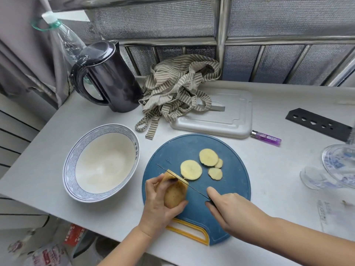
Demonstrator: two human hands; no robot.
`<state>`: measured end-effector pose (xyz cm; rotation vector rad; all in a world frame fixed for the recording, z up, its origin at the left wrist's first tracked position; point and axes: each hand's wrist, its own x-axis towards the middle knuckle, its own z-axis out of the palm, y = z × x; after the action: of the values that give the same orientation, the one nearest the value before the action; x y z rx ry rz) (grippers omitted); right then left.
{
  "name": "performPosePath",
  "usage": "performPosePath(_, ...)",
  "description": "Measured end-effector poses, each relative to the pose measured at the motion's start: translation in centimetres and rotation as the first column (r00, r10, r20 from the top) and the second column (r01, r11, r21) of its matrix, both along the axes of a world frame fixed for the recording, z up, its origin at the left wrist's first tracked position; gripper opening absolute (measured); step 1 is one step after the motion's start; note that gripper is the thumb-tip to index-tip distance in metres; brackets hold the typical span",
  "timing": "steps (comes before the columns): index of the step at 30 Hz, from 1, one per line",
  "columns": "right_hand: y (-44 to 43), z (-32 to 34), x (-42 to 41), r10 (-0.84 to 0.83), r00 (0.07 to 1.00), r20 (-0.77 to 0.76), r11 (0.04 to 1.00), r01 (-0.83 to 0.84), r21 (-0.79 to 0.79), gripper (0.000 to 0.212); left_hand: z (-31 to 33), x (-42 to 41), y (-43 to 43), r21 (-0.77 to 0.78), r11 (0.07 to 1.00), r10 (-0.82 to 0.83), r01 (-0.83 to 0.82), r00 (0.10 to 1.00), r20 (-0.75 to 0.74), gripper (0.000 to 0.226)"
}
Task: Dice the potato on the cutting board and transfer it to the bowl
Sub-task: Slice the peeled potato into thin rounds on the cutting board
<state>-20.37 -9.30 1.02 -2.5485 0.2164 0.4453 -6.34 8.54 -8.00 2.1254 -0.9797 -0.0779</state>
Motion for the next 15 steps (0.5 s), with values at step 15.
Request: performPosePath(15,0.0,-0.2,1.0,-0.051,0.998,-0.022,0.995,0.053,0.085,0.020,-0.3,0.5,-0.7,-0.071,0.997,0.017,-0.010,0.995,0.102,0.063)
